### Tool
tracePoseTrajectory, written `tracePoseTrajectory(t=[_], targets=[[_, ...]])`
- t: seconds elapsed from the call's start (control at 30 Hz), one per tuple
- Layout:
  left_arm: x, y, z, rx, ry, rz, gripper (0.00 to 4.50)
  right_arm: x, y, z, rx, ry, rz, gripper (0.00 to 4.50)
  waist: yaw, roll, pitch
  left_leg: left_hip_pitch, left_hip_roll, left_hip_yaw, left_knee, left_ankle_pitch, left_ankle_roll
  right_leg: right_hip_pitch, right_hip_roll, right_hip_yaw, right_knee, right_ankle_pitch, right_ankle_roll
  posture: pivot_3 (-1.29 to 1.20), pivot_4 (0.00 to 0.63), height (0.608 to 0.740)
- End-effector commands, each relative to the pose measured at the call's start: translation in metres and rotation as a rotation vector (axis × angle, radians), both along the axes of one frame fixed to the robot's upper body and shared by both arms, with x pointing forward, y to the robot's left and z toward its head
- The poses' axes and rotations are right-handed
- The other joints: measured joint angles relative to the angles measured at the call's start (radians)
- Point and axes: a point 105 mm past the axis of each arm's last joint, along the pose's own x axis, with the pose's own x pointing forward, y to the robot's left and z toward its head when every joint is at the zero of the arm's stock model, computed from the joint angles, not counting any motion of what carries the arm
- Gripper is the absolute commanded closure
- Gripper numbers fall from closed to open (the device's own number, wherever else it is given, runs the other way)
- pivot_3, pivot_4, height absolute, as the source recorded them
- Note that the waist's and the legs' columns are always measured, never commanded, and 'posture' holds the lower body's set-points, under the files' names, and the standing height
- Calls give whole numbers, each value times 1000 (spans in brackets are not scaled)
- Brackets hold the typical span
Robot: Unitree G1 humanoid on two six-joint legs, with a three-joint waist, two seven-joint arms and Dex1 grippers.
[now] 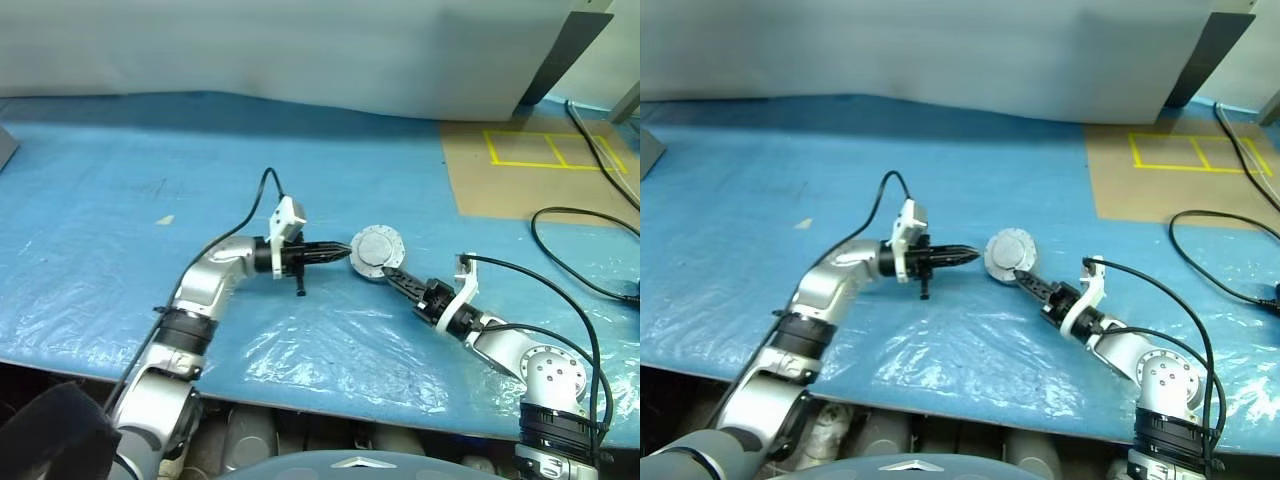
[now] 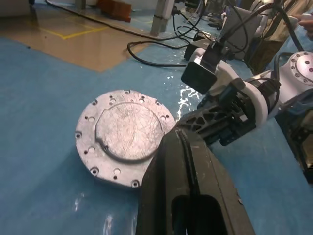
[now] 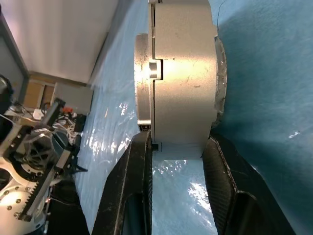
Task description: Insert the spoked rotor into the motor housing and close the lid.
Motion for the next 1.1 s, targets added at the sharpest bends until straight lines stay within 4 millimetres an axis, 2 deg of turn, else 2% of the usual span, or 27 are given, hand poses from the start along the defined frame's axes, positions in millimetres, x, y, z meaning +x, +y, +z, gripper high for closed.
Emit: tracePoseTrajectory(t=[0.03, 0.2, 0.33, 0.57, 0.77, 0.97, 1.1], targets=[[8, 14, 12, -47, 38, 86, 4500, 3, 13, 43, 120, -154, 46, 3428, 2, 2, 1, -2, 0, 0, 0, 0, 0, -2, 0, 0, 0, 0, 0, 0, 150, 740], [25, 28, 18, -136, 183, 202, 4500, -1, 31, 76, 183, -248, 144, 3428, 2, 2, 2, -6, 0, -1, 2, 0, 0, -4, 0, 0, 0, 2, 3, 0, 150, 740], [24, 43, 35, -283, 300, 193, 4500, -4, 39, 91, 191, -278, 207, 3428, 1, 2, 2, -6, 0, -1, 2, 0, 0, -5, 0, -1, 4, 3, 5, 0, 150, 740], [2, 66, 39, -428, 522, 118, 2219, -1, 42, 99, 205, -272, 242, 3428, 2, 2, 2, -7, -1, -1, 5, 0, 0, -8, 0, 0, 11, 3, 4, 0, 150, 740], [-3, 59, 26, -481, 632, 103, 148, 0, 50, 107, 227, -276, 284, 3428, 4, 2, 2, -7, 0, -2, 8, 0, 0, -8, 0, 0, 13, 3, 5, 0, 150, 740], [10, 41, 25, -518, 623, 138, 67, -1, 53, 111, 227, -272, 310, 3428, 6, 0, 3, -9, -1, -4, 12, 0, 0, -8, 0, 0, 13, 3, 6, 0, 150, 740], [8, 29, 37, -585, 626, 70, 67, -2, 53, 111, 222, -268, 312, 3428, 5, -1, 4, -10, -1, -4, 12, 0, 0, -8, 0, 0, 13, 4, 7, 0, 150, 740]])
